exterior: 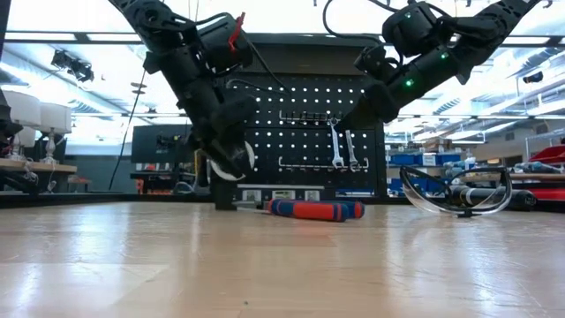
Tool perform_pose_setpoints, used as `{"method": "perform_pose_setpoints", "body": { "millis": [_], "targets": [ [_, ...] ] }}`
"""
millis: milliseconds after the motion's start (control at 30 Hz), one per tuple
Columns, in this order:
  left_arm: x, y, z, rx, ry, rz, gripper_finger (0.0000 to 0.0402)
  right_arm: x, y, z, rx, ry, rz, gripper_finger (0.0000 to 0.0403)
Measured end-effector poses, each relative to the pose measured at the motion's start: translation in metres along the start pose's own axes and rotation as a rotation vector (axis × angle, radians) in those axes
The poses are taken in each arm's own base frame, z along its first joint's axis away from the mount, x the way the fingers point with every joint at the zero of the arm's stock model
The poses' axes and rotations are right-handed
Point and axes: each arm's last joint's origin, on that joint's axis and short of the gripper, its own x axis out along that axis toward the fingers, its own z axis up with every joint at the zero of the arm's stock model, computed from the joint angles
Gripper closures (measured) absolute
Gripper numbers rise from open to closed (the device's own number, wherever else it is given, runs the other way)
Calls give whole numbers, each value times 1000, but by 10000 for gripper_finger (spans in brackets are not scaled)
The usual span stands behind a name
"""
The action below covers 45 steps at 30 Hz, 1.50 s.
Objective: Hang tools onto peg board
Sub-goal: Remove the spirit level from the black bin of the peg board, then unhang the white tape from the peg board
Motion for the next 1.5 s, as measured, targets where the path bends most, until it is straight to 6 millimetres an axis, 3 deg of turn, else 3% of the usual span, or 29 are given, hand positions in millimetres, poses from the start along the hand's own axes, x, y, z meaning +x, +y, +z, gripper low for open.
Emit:
{"method": "perform_pose_setpoints", "body": {
  "millis": [133, 367, 500, 767, 967, 1200, 1500],
  "targets": [
    [-4, 3, -2, 18, 21, 29, 204, 0, 0, 0, 0, 1, 0, 263],
    [-31, 17, -2, 107, -129, 259, 208, 0, 0, -1, -1, 9, 2, 263],
    [-41, 29, -18, 104, -221, 248, 225, 0, 0, -1, -4, 11, 3, 263],
    [-39, 73, -51, -57, -467, 150, 240, 0, 0, 0, -6, -1, 1, 263],
    [-35, 111, -54, -176, -503, 46, 240, 0, 1, 2, -2, -32, 46, 263],
    [-43, 131, -46, -33, -559, -251, 243, 0, 1, 3, -12, -39, 45, 263],
    [-48, 141, -39, -61, -662, -78, 245, 0, -2, 2, -16, -34, 38, 263]
  ]
}}
